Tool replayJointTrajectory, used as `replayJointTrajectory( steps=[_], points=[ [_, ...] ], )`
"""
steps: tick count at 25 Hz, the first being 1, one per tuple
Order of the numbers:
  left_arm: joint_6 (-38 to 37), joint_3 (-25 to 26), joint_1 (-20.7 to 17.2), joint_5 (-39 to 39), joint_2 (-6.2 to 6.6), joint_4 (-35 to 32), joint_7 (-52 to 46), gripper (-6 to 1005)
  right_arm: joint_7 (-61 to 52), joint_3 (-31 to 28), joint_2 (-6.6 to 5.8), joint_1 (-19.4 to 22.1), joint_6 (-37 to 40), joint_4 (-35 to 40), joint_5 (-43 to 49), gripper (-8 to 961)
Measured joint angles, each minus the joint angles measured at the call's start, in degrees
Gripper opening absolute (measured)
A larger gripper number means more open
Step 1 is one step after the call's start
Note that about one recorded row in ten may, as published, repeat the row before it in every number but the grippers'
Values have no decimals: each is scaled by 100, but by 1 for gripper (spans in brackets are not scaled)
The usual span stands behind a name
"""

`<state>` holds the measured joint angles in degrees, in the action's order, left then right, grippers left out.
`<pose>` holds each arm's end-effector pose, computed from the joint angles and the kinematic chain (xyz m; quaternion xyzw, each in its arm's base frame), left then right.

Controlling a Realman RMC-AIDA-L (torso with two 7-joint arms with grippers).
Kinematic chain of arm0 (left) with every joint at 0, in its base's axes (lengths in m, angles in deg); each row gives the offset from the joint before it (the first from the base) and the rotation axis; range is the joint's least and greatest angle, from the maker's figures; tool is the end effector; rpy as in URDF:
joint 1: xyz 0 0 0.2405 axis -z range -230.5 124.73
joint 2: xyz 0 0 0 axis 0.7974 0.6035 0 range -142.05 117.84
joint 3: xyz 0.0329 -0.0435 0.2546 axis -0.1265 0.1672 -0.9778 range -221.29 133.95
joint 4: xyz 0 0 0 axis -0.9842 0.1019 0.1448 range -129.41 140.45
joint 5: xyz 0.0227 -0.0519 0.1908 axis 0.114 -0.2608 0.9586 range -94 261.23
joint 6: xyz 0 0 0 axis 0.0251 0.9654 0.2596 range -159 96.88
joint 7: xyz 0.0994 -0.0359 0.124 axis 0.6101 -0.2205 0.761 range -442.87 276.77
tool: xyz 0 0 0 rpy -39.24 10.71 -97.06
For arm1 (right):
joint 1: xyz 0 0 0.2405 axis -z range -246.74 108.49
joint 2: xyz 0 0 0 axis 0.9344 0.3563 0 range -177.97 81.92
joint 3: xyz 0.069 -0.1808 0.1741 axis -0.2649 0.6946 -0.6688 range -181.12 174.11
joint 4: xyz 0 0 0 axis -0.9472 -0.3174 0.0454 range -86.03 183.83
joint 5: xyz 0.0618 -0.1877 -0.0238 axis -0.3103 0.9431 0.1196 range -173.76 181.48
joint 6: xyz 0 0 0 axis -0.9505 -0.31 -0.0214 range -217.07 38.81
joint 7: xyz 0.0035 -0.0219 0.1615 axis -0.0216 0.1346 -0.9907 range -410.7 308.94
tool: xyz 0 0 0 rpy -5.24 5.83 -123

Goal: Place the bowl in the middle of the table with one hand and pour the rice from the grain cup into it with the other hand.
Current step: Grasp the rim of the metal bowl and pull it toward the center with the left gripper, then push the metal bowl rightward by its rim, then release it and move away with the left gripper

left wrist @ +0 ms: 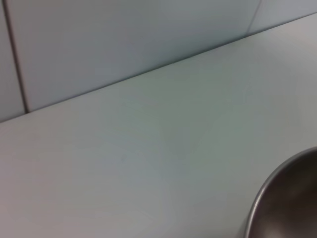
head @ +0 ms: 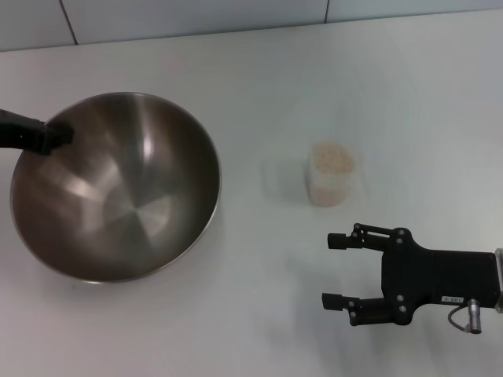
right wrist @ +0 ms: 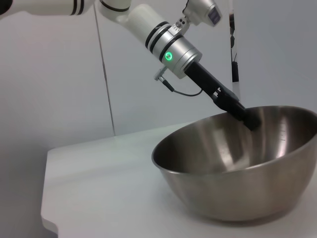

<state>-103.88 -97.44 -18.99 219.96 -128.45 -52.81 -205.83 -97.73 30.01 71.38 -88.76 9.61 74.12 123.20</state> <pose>-0.2590 0.3975 0.0272 -0.8955 -0.3619 -0.0122 0.2589 0.2958 0.2316 -0.0467 -0.9459 0.1095 0.2809 0.1195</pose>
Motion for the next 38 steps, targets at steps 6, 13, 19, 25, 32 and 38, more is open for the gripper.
replayJointTrajectory(
  steps=[6, 13, 19, 25, 32, 38],
  points=[
    [-352, 272, 615, -53, 245, 592, -18, 73, -2, -13, 7, -15, -45, -40, 0, 825],
    [-213, 278, 1565, 324, 212, 1309, 30, 60, 19, 13, 8, -85, -122, -160, 3, 824],
    [103, 274, 1946, 549, 145, 1790, 185, 57, 26, 15, 1, -86, -113, -200, 14, 824],
    [332, 280, 1915, 590, 77, 1880, 280, 52, 29, 15, -11, -46, -89, -189, 28, 824],
    [419, 242, 1810, 678, -86, 1716, 302, 52, 31, -20, -20, -38, -118, -189, 31, 824],
    [-238, 28, 1065, -9, -213, 267, 806, 293, 40, -663, -11, 88, -287, -309, -6, 825]
  ],
)
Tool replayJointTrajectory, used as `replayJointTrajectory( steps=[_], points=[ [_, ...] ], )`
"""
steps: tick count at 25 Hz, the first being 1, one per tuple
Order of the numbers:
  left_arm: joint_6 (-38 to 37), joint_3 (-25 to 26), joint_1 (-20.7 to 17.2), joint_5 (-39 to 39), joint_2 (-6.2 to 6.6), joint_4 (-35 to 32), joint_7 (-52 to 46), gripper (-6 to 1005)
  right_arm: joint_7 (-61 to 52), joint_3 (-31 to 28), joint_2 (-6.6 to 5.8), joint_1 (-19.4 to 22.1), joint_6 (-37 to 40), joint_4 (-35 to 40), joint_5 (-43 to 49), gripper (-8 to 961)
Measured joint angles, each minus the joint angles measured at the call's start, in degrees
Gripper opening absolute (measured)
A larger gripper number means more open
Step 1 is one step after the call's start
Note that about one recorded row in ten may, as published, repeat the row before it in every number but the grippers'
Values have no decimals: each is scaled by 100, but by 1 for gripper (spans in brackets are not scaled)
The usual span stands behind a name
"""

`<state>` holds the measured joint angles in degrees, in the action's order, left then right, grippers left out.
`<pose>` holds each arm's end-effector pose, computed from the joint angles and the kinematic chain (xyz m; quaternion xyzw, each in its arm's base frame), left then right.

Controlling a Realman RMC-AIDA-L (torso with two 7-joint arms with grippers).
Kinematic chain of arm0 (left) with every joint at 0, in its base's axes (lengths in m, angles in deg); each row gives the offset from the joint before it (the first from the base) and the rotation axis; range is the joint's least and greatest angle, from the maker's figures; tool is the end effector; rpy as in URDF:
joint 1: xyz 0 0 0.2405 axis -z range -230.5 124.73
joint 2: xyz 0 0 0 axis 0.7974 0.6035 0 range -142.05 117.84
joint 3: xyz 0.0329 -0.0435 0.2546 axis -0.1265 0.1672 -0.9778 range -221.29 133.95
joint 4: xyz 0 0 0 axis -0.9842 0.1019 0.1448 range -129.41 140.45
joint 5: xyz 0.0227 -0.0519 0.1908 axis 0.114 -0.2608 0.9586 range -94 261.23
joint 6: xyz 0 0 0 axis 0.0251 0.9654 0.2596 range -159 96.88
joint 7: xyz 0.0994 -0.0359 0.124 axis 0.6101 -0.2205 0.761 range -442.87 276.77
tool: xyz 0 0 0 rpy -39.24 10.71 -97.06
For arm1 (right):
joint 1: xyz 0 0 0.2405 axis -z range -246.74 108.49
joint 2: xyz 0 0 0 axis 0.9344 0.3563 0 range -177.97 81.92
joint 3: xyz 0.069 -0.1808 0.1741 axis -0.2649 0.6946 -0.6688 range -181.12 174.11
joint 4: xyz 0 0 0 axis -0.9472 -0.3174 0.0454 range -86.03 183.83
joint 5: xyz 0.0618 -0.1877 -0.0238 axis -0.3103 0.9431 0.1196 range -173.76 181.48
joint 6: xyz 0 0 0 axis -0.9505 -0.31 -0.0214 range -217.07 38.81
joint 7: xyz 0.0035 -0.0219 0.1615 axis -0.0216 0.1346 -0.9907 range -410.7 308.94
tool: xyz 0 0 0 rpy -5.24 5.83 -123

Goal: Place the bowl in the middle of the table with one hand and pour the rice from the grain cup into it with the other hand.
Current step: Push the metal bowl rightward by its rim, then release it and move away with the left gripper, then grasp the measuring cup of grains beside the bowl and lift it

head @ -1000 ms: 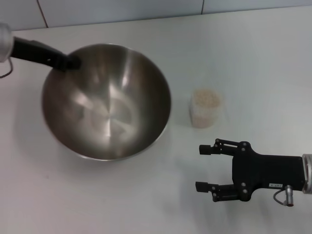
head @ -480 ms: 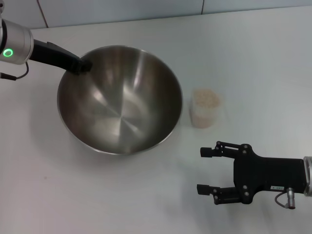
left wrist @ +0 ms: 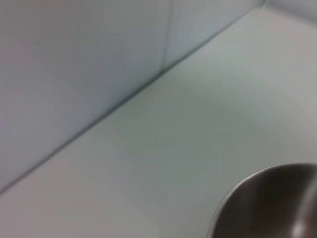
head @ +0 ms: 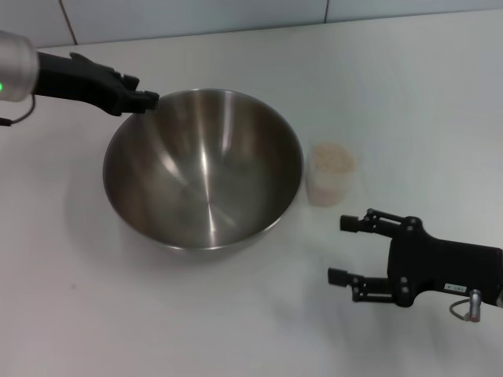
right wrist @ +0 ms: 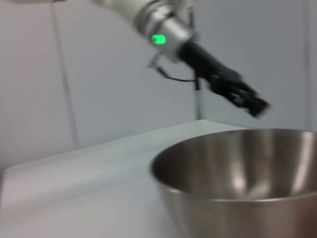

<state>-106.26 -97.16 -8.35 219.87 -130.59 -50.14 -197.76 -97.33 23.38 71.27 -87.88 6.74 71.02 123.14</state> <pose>-0.1832 0.4228 0.0001 -0.9490 -0.2349 -0.0222 0.2089 0.3076 0.2354 -0.0437 -0.9269 0.1544 0.2929 0.1766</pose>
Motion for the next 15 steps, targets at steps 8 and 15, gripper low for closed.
replayJointTrajectory(
  steps=[8, 15],
  points=[
    [-523, -686, -1908, -2139, 32, -1322, 1766, 575, 430, -1716, 0, 222, -663, -475, -18, 824],
    [-597, -646, -2867, -3119, 13, -1171, 2712, 752, 768, -2802, 2, 5, -1641, -912, 5, 825]
  ],
)
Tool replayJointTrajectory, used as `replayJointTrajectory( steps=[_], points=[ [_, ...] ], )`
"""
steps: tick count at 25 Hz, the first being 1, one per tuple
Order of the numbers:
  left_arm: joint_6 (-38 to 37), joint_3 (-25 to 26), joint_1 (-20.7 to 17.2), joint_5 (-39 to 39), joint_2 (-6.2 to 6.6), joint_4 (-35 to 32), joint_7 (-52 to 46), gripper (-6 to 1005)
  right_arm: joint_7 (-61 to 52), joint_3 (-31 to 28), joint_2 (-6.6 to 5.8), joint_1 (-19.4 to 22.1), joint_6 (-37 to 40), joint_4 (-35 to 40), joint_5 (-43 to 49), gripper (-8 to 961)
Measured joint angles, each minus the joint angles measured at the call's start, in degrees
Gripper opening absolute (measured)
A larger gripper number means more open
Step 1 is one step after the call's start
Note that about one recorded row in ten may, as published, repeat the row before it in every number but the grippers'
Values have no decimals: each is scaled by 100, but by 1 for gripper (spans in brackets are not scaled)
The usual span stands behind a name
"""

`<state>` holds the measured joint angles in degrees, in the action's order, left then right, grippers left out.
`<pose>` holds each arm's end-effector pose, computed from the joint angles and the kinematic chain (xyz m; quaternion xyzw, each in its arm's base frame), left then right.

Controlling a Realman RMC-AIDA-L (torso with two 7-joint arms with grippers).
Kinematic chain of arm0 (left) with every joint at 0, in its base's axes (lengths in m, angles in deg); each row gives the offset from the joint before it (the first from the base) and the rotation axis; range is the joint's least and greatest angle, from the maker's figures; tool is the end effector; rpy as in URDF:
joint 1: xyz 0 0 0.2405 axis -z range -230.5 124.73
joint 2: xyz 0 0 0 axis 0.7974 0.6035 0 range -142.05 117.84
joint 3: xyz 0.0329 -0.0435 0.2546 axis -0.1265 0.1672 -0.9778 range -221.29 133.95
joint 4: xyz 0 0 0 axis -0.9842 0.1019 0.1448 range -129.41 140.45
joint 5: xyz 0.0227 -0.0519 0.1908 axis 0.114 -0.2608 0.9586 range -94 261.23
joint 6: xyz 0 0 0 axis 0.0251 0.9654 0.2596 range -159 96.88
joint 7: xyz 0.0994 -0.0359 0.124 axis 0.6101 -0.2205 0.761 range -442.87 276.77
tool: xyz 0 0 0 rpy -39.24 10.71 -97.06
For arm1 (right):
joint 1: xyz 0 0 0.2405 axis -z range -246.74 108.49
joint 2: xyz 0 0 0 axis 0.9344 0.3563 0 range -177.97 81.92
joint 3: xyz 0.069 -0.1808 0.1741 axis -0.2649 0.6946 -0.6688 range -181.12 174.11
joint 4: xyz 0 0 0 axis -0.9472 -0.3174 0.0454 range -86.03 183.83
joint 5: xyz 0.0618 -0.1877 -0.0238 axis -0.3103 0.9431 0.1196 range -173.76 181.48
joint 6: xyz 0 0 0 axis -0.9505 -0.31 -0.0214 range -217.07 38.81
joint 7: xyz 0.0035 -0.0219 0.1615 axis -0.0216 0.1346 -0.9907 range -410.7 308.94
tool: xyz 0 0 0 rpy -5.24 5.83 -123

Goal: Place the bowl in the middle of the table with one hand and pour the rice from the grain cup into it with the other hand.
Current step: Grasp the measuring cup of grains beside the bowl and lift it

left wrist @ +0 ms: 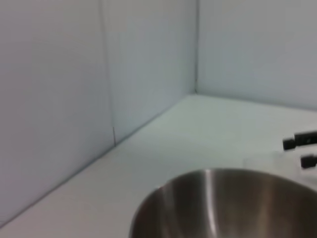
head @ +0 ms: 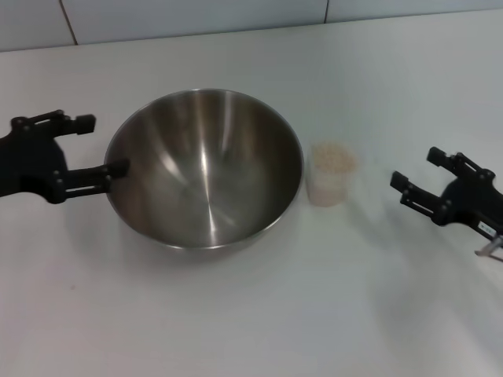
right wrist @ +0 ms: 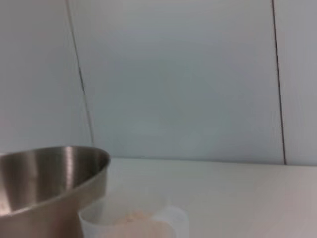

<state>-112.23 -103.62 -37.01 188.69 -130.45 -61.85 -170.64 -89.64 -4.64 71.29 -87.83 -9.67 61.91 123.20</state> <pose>-0.2418 0.3213 0.0232 -0.9523 -0.1320 -0.1656 0.2197 0.3584 0.2694 -0.0242 -0.8230 0.2685 0.2766 0.4172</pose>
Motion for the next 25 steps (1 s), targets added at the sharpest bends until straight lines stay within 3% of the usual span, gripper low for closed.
replayJointTrajectory(
  steps=[5, 25],
  points=[
    [-103, 367, -93, -242, 19, 441, 287, 814, 33, 96, 6, -314, -559, -206, 39, 818],
    [-134, 344, 9, -180, 25, 702, 444, 815, 231, 42, 7, -1068, -1325, -439, -77, 751]
  ],
)
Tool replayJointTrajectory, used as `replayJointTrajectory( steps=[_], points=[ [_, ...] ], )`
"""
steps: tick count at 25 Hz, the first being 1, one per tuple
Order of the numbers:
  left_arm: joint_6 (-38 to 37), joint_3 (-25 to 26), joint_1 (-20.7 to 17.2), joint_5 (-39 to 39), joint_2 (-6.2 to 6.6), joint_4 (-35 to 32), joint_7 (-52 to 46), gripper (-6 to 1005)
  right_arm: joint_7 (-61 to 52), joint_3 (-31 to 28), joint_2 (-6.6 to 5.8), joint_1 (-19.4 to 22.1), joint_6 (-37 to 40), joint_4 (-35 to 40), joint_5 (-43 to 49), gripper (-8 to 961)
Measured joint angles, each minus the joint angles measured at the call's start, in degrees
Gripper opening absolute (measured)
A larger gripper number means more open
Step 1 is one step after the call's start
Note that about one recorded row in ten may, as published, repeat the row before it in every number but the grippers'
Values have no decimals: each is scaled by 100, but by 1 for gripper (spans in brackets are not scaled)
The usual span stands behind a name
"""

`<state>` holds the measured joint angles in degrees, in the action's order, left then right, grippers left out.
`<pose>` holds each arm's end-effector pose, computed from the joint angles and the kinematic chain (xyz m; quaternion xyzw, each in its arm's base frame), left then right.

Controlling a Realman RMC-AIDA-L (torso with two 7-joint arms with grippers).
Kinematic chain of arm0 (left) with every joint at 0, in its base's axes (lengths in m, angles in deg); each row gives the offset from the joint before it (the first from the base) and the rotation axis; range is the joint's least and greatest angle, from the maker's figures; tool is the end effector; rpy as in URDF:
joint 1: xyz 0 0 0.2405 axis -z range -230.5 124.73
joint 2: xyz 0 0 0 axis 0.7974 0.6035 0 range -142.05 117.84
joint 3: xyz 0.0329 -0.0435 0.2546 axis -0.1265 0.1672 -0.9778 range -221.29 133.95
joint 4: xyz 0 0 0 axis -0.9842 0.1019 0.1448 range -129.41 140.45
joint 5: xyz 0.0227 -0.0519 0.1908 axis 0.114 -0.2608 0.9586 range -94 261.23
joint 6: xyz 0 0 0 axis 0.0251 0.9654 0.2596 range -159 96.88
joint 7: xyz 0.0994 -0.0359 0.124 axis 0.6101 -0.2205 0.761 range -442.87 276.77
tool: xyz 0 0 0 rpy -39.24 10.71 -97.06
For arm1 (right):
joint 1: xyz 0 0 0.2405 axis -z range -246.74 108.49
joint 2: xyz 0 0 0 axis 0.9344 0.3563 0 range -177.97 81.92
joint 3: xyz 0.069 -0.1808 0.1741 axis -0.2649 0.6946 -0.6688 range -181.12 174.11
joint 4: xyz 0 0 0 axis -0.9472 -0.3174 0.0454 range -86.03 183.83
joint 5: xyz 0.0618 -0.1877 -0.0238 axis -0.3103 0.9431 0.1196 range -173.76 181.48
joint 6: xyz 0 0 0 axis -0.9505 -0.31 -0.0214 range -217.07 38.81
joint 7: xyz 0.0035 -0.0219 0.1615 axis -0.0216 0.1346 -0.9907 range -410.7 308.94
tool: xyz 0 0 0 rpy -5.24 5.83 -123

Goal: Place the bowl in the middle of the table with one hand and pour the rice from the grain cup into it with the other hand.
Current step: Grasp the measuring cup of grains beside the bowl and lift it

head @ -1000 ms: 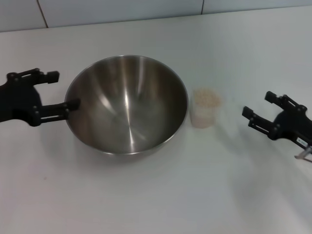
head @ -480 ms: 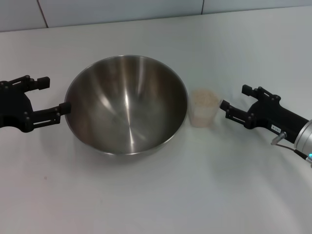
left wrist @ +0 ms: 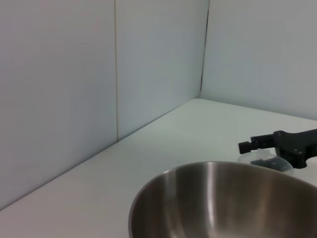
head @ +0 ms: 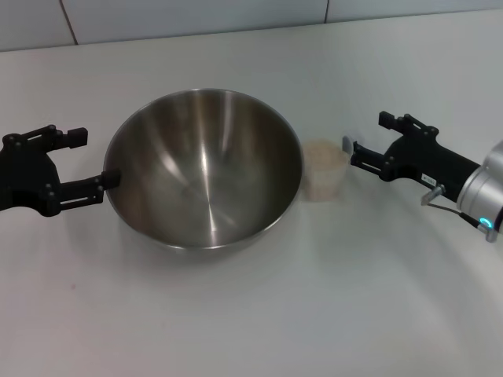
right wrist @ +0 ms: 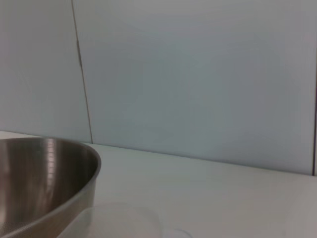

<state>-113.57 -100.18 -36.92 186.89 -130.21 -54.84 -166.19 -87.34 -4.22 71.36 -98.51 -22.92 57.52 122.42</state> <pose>-0.2608 0.3150 0.0199 -0.9446 -0.1556 -0.1887 0.2188 0.3275 0.3353 -0.0464 -0.8424 0.2489 0.2400 0.4132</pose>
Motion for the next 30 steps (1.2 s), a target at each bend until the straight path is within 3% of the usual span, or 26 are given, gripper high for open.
replayJointTrajectory(
  steps=[8, 12, 17, 20, 27, 30],
  points=[
    [-59, -106, 32, 9, -10, 1, 53, 815, 134, 49, 2, -157, -298, -108, -1, 724],
    [-134, -109, 40, 24, -7, -4, 53, 815, 714, -1, 4, -160, -293, -319, -74, 711],
    [-283, -128, 113, 175, 4, -102, -20, 815, 782, -5, 2, -168, -250, -344, -112, 474],
    [-342, -130, 205, 375, 5, -222, -103, 815, 840, -7, 1, -147, -182, -344, -227, 259],
    [-377, -139, 322, 572, 8, -242, -161, 815, 1004, -29, 2, -60, 30, -415, -435, 45],
    [-417, -141, 400, 707, 7, -246, -215, 815, 1212, -69, 10, 11, 246, -450, -691, 31]
  ],
)
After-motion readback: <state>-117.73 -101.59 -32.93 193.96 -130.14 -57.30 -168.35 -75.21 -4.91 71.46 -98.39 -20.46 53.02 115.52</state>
